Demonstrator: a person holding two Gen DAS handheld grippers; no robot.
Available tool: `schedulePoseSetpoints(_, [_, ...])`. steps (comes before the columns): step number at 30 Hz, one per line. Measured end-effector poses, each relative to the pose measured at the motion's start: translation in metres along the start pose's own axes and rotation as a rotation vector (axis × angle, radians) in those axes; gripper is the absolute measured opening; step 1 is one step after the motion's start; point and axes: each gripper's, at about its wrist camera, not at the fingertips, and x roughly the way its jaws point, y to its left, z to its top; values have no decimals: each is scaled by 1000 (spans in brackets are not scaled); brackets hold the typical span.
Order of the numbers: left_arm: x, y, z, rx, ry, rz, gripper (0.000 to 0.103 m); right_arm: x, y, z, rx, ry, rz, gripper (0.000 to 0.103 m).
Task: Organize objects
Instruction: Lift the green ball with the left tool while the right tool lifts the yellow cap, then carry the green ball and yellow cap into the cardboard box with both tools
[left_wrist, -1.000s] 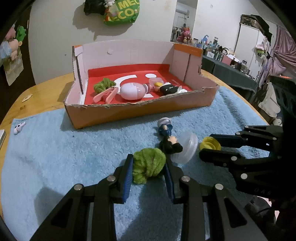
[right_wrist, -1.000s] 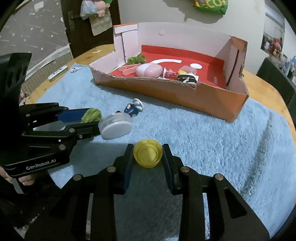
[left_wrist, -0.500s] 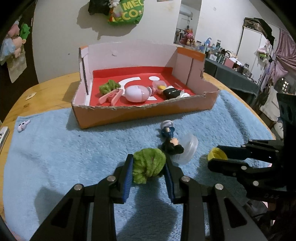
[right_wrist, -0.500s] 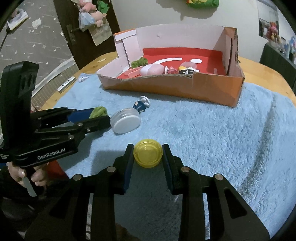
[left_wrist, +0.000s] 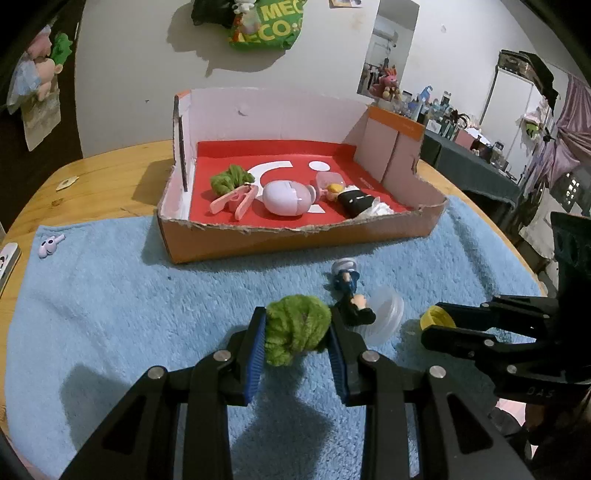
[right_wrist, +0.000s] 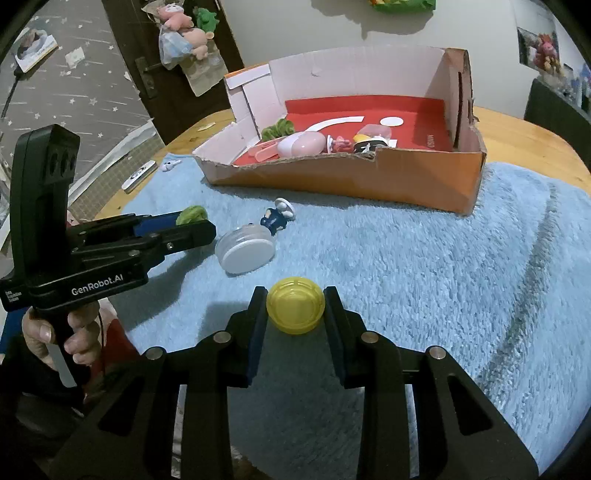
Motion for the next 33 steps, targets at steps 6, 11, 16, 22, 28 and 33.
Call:
schedulePoseSetpoints(6, [0, 1, 1, -2, 0, -6, 33, 1, 1, 3, -3, -2, 0, 29])
schedulePoseSetpoints(11, [-2, 2, 4, -1, -9, -11, 33, 1, 2, 4, -2, -2, 3, 29])
schedulePoseSetpoints(16, [-6, 2, 9, 3, -22, -13, 33, 0, 4, 8, -10, -6, 4, 29])
schedulePoseSetpoints(22, [-6, 3, 17, 8, -31, -10, 33, -1, 6, 14, -20, -15, 7, 29])
schedulePoseSetpoints(28, [-6, 3, 26, 17, -42, -5, 33, -5, 1, 24, -20, -33, 5, 29])
schedulePoseSetpoints(33, [-5, 2, 37, 29, -58, -6, 33, -14, -2, 36, -27, -70, -6, 29])
